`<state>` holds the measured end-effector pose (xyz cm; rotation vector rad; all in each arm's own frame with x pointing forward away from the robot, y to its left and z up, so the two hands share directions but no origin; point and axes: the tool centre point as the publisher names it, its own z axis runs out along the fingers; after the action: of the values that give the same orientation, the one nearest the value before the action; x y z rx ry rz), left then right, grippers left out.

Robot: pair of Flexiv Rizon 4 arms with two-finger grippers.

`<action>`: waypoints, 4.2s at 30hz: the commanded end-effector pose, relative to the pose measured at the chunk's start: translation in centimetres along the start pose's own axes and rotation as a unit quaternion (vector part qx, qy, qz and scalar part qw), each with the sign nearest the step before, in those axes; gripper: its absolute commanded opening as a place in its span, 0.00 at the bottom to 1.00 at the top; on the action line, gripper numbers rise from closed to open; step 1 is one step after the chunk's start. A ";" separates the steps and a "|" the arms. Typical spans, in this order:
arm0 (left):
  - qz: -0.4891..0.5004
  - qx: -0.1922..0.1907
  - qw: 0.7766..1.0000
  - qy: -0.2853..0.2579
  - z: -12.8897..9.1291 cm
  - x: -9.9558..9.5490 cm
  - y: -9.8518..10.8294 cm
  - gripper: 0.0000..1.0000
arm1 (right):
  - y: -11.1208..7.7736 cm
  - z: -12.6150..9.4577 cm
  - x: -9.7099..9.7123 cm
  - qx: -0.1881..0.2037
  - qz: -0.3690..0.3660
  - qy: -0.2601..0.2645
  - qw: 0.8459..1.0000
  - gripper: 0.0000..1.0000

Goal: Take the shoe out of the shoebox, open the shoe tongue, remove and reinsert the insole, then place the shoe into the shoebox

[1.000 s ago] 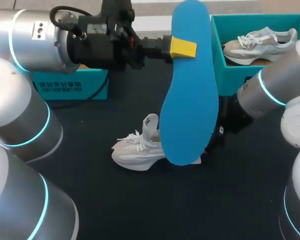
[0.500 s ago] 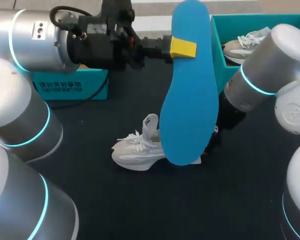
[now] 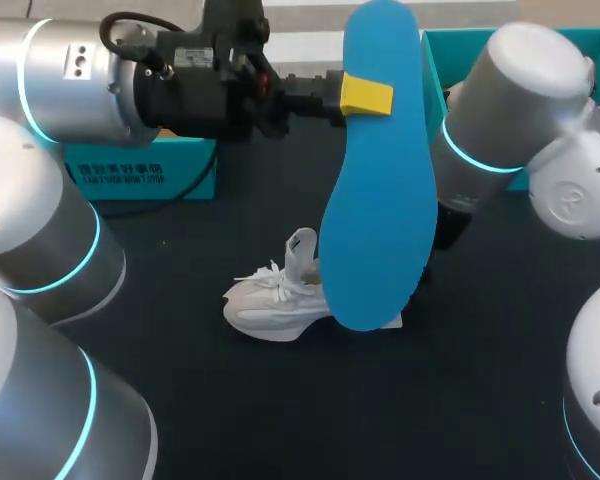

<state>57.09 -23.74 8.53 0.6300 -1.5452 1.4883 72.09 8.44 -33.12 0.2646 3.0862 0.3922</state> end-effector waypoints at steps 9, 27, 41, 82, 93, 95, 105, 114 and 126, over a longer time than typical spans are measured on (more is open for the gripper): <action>0.000 0.001 1.000 0.000 0.2 -0.1 0.1 0.00 | 0.6 -0.4 -1.4 0.029 -0.005 -0.002 1.000 1.00; 0.000 0.001 1.000 0.000 0.2 -0.1 0.1 0.00 | 1.2 -0.4 -1.0 0.029 -0.012 -0.001 1.000 1.00; 0.000 0.001 1.000 0.000 0.2 -0.1 0.1 0.00 | 1.2 -0.1 -1.1 0.049 0.007 0.003 0.999 1.00; 0.000 0.001 1.000 0.000 0.2 -0.1 0.1 0.00 | 5.4 7.3 -5.5 0.057 -0.034 0.043 0.997 0.71; 0.000 0.001 1.000 0.000 0.2 -0.1 0.1 0.00 | 4.7 8.1 -5.2 0.067 -0.034 0.062 0.995 0.24; 0.000 0.001 1.000 0.000 0.2 -0.1 0.1 0.00 | 4.6 8.2 -5.2 0.067 -0.032 0.065 0.995 0.19; 0.000 0.001 1.000 0.000 0.2 -0.1 0.1 0.00 | 4.3 7.7 -4.1 0.062 0.002 0.081 0.995 0.00; 0.000 0.001 1.000 0.000 0.2 -0.1 0.1 0.00 | 3.9 3.6 -2.3 0.031 0.119 0.115 0.986 0.00; 0.000 0.001 1.000 0.000 0.2 -0.1 0.1 0.00 | 3.7 2.7 0.5 -0.084 0.369 0.010 0.925 0.00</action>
<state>57.09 -23.75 8.52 0.6300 -1.5452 1.4883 74.04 13.50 -34.93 1.0246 3.1761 0.4351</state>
